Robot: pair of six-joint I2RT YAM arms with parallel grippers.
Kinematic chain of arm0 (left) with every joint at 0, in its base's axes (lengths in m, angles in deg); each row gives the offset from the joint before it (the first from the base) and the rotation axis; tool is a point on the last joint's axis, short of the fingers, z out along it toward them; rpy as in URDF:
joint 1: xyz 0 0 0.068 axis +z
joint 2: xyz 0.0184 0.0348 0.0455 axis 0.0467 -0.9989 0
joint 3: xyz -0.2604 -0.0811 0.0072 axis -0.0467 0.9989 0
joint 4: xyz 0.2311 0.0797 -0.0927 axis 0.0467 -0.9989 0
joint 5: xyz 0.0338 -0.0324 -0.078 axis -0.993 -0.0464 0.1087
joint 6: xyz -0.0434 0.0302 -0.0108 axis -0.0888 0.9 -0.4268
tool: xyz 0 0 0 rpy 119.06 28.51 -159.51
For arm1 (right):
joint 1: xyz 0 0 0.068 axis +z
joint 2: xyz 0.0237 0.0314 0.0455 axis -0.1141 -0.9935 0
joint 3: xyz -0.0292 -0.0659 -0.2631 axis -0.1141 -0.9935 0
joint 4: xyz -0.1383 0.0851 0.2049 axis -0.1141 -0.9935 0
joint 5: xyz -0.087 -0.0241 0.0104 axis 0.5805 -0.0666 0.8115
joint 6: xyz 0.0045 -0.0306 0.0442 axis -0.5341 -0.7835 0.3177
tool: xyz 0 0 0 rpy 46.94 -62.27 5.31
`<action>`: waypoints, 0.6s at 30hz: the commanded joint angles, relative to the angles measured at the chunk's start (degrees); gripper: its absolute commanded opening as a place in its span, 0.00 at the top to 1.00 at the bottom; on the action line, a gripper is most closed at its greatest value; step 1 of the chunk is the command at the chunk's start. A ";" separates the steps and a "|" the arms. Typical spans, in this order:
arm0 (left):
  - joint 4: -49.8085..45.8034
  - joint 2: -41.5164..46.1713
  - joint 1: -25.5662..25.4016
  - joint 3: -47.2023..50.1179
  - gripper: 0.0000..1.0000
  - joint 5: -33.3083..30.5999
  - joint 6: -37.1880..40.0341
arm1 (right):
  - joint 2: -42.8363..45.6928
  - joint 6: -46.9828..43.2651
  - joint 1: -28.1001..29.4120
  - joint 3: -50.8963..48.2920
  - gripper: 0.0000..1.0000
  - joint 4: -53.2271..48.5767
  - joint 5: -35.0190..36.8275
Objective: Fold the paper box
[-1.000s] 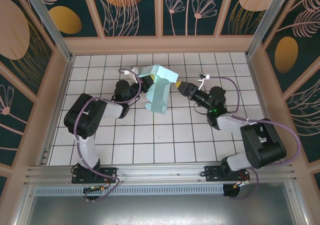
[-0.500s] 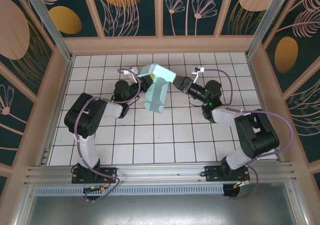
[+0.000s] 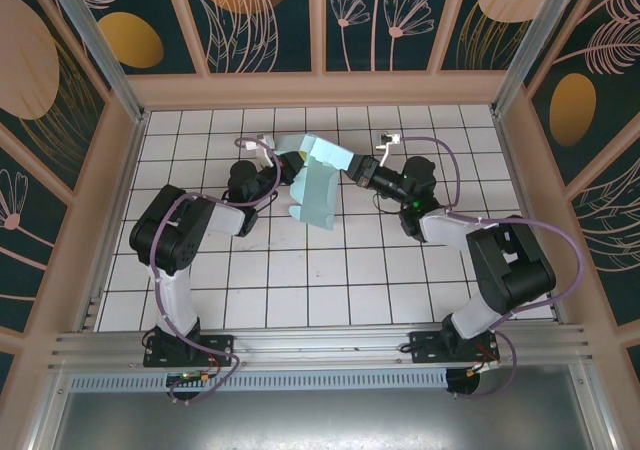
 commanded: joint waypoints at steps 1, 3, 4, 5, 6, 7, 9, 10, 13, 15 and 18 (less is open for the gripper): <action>3.75 -0.24 -0.54 0.00 1.00 1.96 -0.09 | 1.75 -2.91 0.45 1.19 0.65 -3.50 0.94; 3.79 -0.30 -0.55 0.15 1.00 1.74 -0.09 | 2.03 -3.57 0.53 1.22 0.61 -4.33 1.38; 3.88 -0.30 -0.56 0.24 1.00 1.72 -0.09 | 2.10 -3.99 0.52 1.40 0.82 -4.92 1.38; 3.83 -0.13 -0.56 0.33 1.00 1.57 -0.08 | 2.35 -4.45 0.61 1.50 1.00 -5.63 1.61; 3.86 -0.24 -0.53 0.42 1.00 1.40 -0.08 | 2.69 -4.94 0.69 1.41 1.00 -6.14 2.11; 3.85 -0.06 -0.50 0.58 1.00 1.08 0.01 | 3.19 -5.53 0.74 1.41 1.00 -6.77 2.61; 3.67 0.03 -0.47 1.01 1.00 0.05 0.00 | 4.45 -6.98 0.69 1.41 0.82 -8.86 4.32; 3.55 0.22 -0.38 1.36 1.00 -0.69 -0.07 | 5.39 -8.20 0.69 1.33 0.64 -10.06 5.60; 2.17 1.18 0.10 2.69 1.00 -4.63 -0.02 | 7.99 -11.83 0.63 1.46 0.36 -15.12 9.51; 0.36 2.47 0.32 3.97 1.00 -8.81 0.93 | 9.83 -14.66 0.69 2.01 0.25 -19.39 12.69; -4.63 4.43 0.41 4.67 1.00 -14.53 4.21 | 12.40 -16.89 0.93 2.20 0.19 -22.67 16.78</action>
